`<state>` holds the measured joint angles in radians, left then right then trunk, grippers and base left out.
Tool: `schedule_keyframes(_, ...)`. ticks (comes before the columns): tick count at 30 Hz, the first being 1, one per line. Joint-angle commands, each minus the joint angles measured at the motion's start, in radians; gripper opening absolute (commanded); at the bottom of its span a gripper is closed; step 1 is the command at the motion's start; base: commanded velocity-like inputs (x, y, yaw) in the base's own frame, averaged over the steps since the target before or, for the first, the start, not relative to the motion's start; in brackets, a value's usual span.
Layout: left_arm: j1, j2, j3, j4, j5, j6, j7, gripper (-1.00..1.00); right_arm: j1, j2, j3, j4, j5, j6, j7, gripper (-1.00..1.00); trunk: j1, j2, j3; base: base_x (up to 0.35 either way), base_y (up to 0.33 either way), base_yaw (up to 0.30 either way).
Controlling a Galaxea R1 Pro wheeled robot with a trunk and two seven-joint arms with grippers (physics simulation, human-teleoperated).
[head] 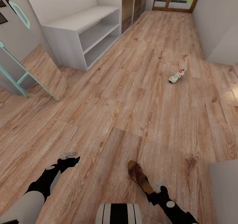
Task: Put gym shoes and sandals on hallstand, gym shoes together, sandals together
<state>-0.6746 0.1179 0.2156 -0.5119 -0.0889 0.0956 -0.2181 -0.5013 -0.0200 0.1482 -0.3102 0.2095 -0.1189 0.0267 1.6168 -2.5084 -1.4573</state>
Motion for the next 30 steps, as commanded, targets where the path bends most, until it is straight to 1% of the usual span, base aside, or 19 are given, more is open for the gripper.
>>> schedule_keyframes(1,0.0,-0.001,0.008,-0.002,-0.009,0.006,-0.009,1.0,0.0,0.0,0.0,-0.002,0.007,-0.002,0.0,1.0,0.0,0.0,-0.001,0.0,0.0,0.0)
schedule_keyframes(10,0.0,0.0,0.008,-0.002,-0.009,0.006,-0.009,1.0,0.0,-0.001,0.002,-0.003,0.007,-0.002,-0.002,1.0,0.0,0.0,-0.001,0.0,0.0,0.0)
schedule_keyframes(24,0.0,0.0,0.008,-0.002,-0.009,0.006,-0.009,1.0,0.0,0.0,0.0,-0.003,0.007,-0.002,-0.002,1.0,0.006,-0.003,-0.055,0.0,0.0,0.0)
schedule_keyframes(30,0.0,0.001,0.008,-0.002,-0.009,0.006,-0.009,1.0,0.0,-0.001,0.0,-0.005,0.007,-0.002,-0.002,1.0,0.006,-0.003,-0.055,0.0,0.0,0.0)
